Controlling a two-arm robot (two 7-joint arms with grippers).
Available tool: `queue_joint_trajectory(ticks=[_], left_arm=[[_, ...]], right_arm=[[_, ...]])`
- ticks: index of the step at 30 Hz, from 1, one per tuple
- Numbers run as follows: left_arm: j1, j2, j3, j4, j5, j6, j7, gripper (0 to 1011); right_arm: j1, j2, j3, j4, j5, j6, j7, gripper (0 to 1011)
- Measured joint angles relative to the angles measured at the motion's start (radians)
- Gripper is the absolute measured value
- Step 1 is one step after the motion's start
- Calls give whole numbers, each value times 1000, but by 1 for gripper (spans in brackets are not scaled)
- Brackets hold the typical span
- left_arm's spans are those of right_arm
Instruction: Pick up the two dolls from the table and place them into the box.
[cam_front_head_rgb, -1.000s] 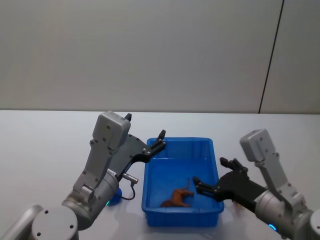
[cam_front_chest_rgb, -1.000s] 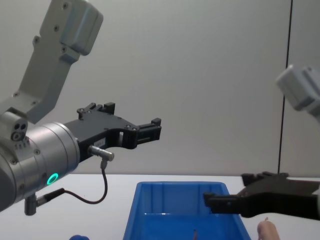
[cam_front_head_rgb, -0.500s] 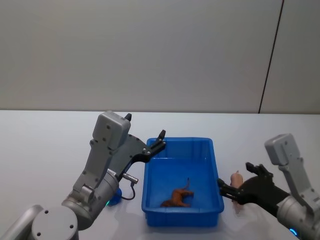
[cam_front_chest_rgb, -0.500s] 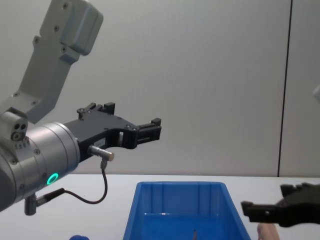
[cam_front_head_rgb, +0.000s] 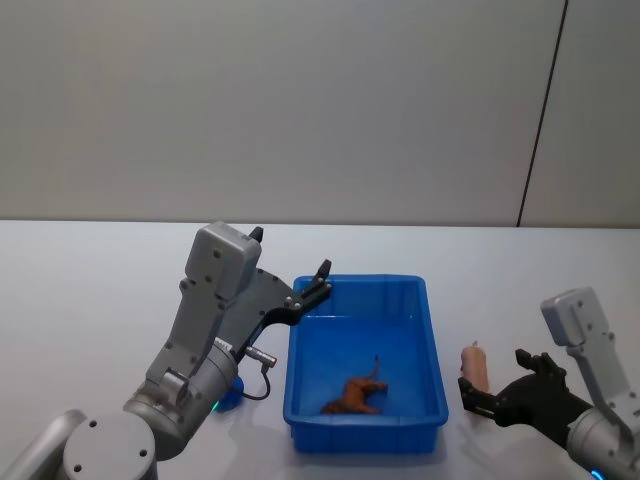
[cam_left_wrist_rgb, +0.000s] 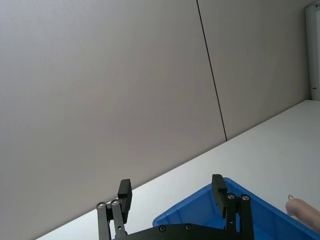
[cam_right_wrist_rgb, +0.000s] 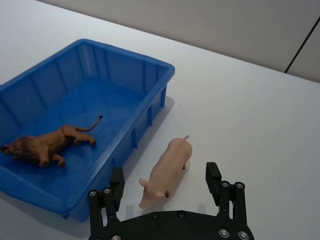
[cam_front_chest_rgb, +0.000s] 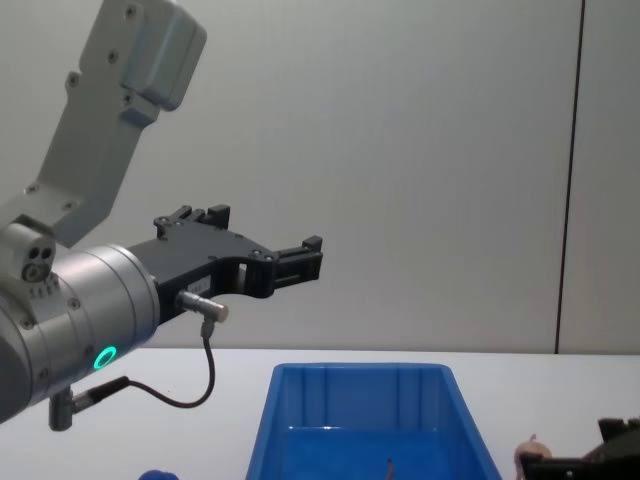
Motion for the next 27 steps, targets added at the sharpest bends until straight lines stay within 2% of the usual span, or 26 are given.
queue_joint_trajectory(ticks=[24,27], left_arm=[[0,0,0,0,0,0,0,1002],[0,0,0,0,0,0,0,1002]], right_arm=[[76,-62,-27,147,-38,12,-5,999],[86,-71,-31,164,-44,14,-10,942]])
